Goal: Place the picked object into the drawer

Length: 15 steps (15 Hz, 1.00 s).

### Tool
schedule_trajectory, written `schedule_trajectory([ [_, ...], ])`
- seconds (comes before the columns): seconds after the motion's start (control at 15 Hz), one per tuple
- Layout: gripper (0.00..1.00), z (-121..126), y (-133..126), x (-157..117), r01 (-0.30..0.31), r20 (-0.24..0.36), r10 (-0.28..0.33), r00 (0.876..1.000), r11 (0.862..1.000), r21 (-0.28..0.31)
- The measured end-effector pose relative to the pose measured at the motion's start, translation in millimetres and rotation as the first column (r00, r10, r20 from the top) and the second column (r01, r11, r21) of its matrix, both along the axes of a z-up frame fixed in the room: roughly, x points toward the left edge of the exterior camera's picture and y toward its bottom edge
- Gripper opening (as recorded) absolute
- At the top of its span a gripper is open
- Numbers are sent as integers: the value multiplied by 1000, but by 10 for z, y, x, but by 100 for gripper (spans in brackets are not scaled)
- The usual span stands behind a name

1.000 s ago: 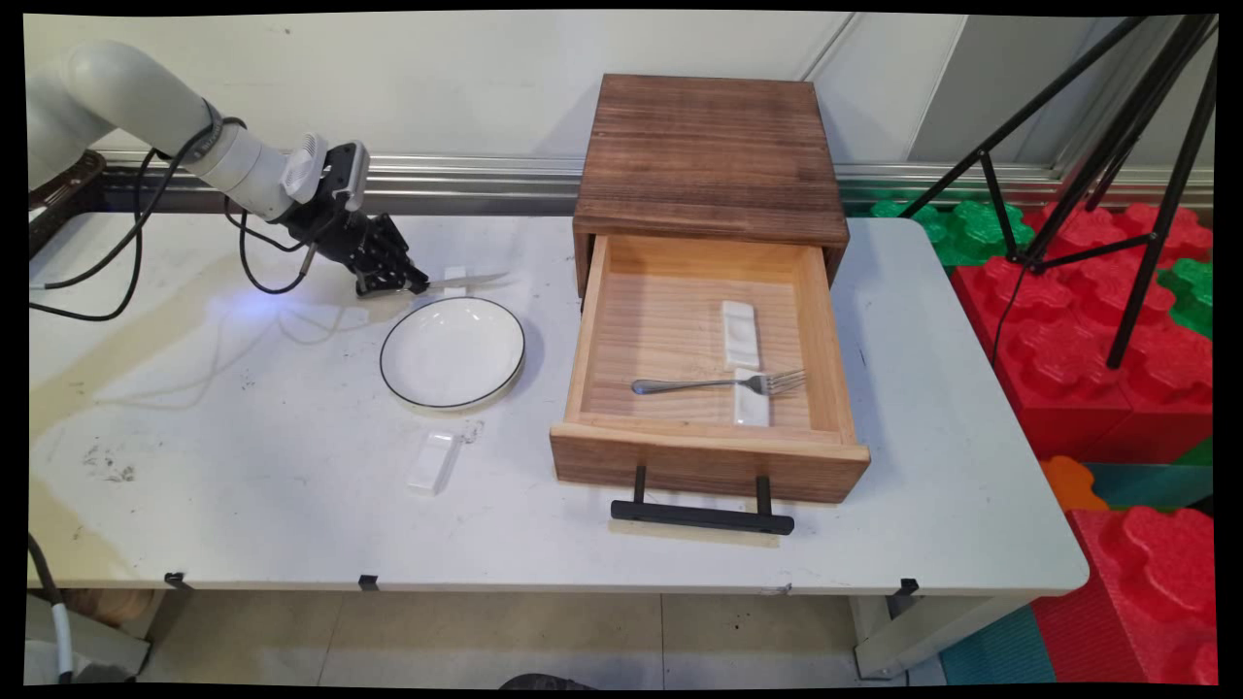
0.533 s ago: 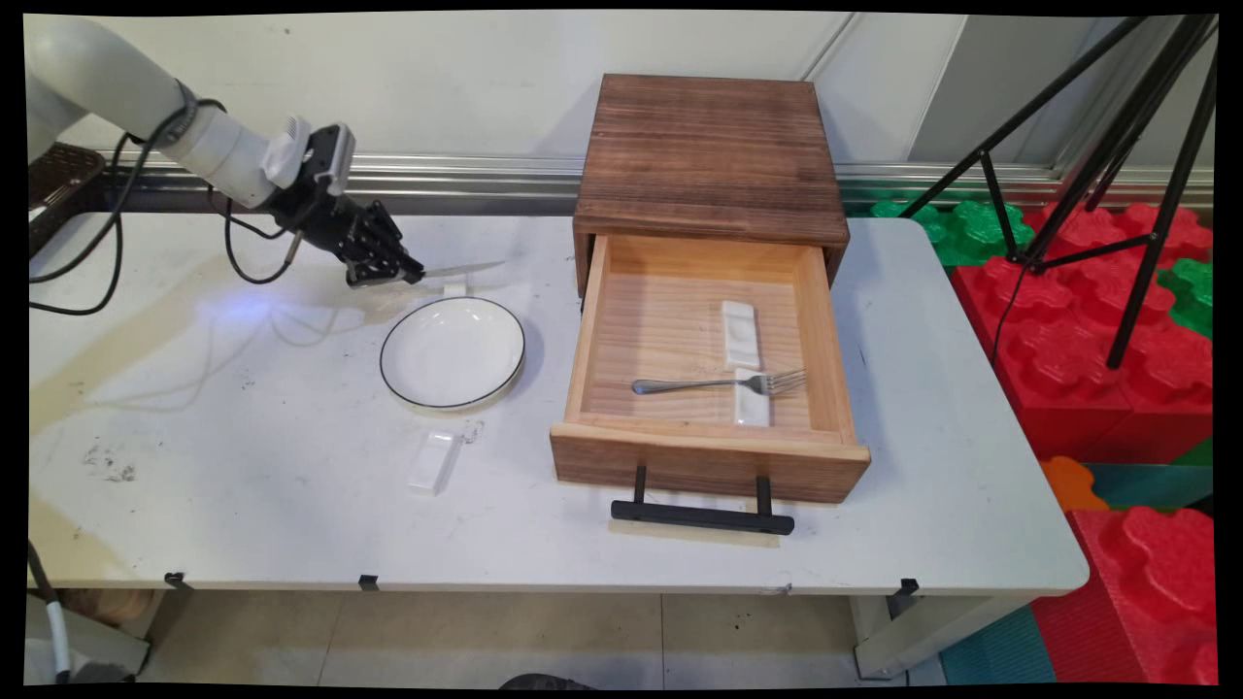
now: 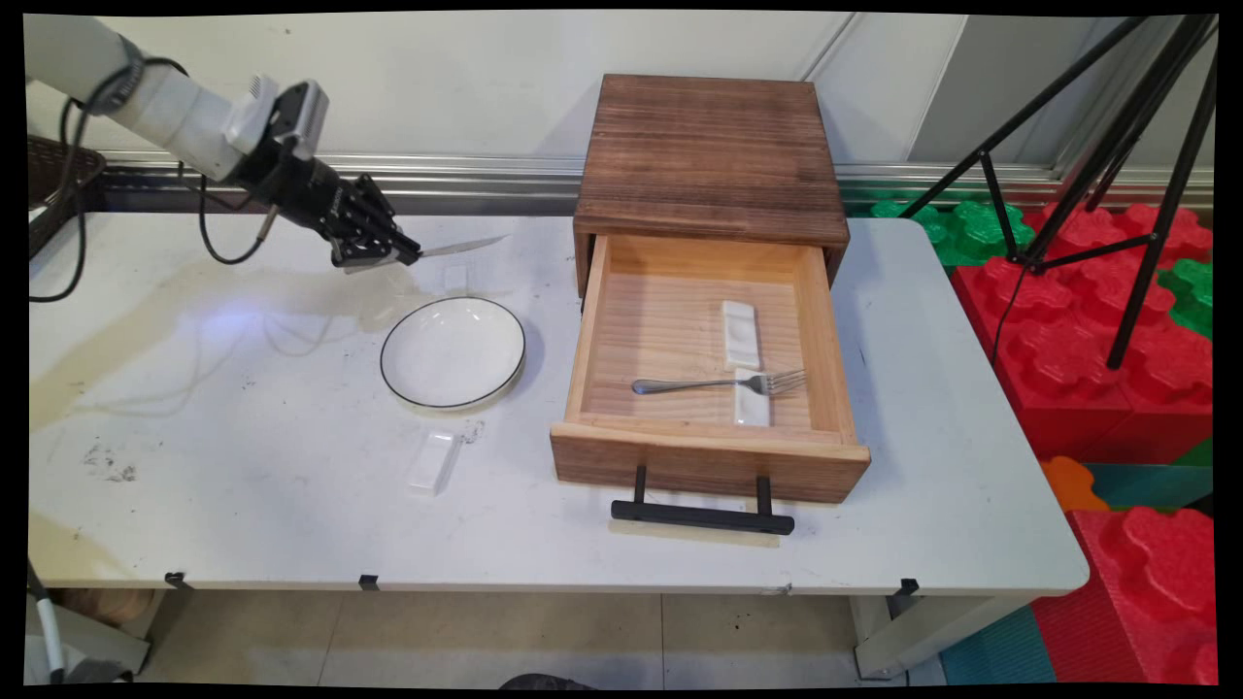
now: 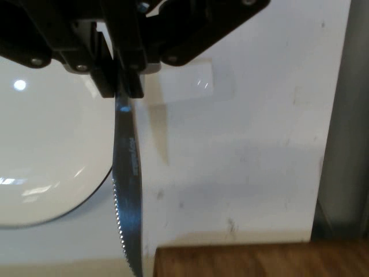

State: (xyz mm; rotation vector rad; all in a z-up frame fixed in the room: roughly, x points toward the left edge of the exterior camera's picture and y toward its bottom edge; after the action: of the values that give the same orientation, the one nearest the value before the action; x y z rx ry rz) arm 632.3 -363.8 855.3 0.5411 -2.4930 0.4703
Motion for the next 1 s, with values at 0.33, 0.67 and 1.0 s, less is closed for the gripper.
schedule_trajectory([
  [0.33, 0, 385, 181, -295, 27, -69, -27, 997, 1000, -12],
  [0.67, 0, 680, 295, -684, 65, -129, -68, 989, 997, -27],
  [1.0, 0, 832, 308, -1011, 75, -167, -81, 983, 996, -39],
])
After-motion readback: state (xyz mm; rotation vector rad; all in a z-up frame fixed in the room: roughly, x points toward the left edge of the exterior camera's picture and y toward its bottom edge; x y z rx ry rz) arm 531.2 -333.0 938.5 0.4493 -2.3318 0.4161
